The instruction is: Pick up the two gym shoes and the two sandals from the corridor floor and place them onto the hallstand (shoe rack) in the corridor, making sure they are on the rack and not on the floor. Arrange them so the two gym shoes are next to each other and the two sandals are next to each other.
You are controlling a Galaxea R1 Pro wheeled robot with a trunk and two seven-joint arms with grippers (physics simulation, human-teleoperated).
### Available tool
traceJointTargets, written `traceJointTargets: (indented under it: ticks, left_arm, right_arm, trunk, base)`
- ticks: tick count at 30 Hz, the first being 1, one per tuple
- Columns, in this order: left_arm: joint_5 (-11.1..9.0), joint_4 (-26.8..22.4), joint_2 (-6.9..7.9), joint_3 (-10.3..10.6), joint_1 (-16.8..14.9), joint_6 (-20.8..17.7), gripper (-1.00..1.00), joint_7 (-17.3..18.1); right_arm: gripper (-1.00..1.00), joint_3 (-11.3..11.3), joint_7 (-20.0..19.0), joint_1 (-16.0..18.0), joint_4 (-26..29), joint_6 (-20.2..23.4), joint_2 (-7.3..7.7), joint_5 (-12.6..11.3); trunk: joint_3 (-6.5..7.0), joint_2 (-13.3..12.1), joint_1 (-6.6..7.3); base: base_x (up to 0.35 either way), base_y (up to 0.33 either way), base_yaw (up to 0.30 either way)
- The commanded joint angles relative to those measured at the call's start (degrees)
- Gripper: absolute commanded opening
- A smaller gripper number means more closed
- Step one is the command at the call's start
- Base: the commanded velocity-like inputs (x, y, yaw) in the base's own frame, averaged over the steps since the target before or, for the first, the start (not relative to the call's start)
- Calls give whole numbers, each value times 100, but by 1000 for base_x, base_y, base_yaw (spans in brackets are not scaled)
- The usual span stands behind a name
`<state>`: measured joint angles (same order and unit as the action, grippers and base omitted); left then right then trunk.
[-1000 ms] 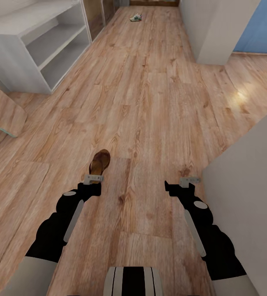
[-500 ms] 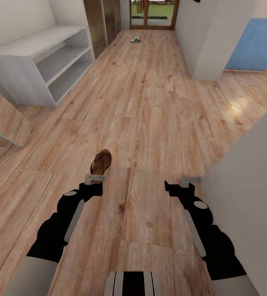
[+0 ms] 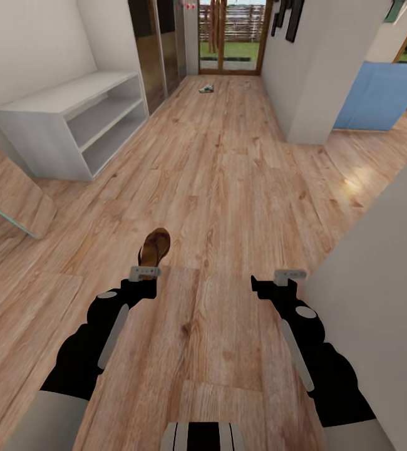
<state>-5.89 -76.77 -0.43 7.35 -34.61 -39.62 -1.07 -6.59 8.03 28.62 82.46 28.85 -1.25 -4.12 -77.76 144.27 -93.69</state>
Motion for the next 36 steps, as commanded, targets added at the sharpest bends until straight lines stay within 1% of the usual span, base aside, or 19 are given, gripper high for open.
traceJointTargets:
  ticks: [1,36]
  left_arm:
    - [-44,-5,-1,-3,-2,-29,-100,-17]
    - [-44,8,-1,-5,-2,-23,-100,-17]
  right_arm:
    - [100,-9,47,3,7,24,1,-45]
    - [100,-9,49,3,7,24,1,-45]
  trunk:
    - [28,0,3]
    - [1131,-47,93]
  base:
    - [0,0,0]
    - [0,0,0]
